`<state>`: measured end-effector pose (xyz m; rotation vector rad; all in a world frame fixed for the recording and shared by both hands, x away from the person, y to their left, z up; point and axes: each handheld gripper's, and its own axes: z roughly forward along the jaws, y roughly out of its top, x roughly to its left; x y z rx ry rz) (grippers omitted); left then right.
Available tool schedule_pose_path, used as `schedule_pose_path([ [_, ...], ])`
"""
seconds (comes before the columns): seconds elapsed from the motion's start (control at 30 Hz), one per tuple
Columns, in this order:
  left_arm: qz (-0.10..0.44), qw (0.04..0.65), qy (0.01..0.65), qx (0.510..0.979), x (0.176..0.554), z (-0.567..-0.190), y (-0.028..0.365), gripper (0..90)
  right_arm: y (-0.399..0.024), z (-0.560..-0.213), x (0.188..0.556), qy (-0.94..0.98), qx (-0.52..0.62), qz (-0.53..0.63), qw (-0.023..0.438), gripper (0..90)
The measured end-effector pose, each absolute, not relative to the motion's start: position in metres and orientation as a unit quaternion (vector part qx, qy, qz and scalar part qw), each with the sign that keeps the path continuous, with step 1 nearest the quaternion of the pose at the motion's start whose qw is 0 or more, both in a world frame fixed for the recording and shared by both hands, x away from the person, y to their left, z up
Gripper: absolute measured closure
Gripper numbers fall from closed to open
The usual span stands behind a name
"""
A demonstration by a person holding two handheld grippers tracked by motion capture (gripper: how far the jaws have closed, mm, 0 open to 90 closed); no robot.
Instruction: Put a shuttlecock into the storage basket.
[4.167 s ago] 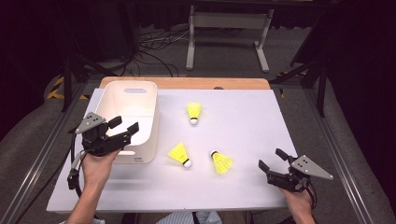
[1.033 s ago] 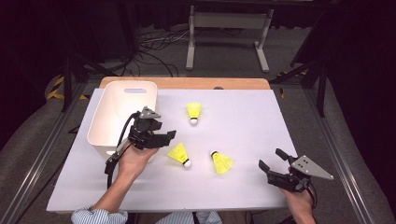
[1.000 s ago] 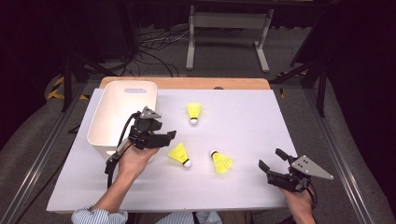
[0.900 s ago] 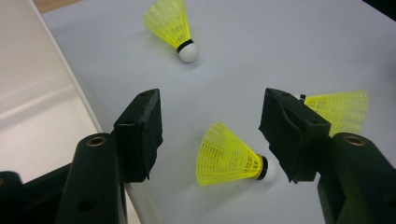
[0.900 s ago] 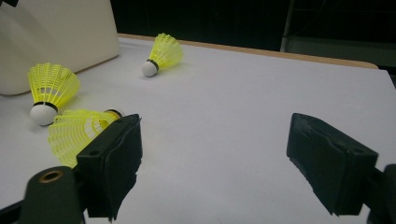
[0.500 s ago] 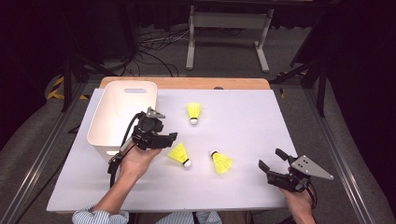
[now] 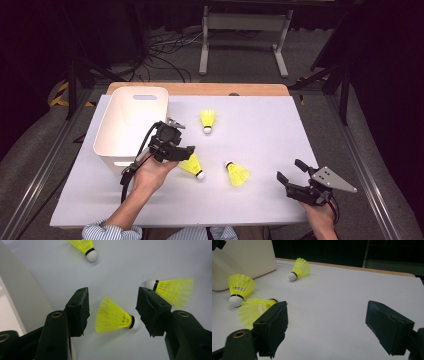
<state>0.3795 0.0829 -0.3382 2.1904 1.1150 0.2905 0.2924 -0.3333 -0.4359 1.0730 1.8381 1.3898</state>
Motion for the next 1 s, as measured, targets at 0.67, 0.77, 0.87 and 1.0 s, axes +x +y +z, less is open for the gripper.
schedule_pose_path([
  [0.67, 0.079, 0.288, 0.434, 0.85, 0.39, -0.354, 0.067, 43.3, -0.333, -0.436, 0.293, 0.692, 0.404, 0.522, 0.292, 18.7],
  [0.77, 0.076, 0.284, 0.438, 0.85, 0.391, -0.357, 0.066, 43.4, -0.333, -0.436, 0.292, 0.692, 0.403, 0.523, 0.293, 18.7],
  [0.87, 0.075, 0.278, 0.439, 0.851, 0.392, -0.36, 0.064, 43.2, -0.333, -0.436, 0.292, 0.691, 0.403, 0.524, 0.293, 18.7],
  [1.0, 0.07, 0.274, 0.441, 0.852, 0.392, -0.363, 0.062, 43.6, -0.333, -0.436, 0.292, 0.691, 0.403, 0.524, 0.292, 18.7],
])
